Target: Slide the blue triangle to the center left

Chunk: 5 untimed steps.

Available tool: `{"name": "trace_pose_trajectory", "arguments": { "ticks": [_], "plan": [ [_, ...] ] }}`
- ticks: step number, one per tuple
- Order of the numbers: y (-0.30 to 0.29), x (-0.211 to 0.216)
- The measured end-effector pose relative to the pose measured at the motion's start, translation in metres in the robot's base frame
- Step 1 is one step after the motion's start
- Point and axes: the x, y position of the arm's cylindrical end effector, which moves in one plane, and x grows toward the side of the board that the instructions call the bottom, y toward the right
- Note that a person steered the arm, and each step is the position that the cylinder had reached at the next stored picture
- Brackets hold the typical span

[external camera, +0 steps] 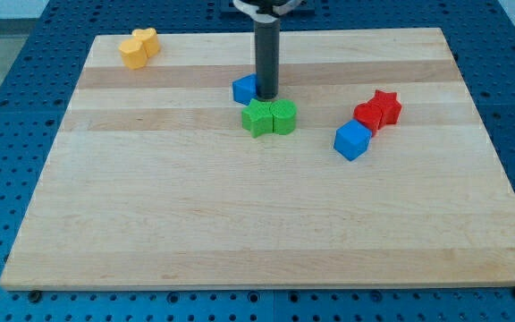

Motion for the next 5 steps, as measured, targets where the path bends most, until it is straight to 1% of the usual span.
{"name": "trace_pose_trajectory", "arguments": {
  "ticks": [4,5],
  "plan": [
    [-0.095,-0.003],
    [-0.100,-0.013]
  ]
}}
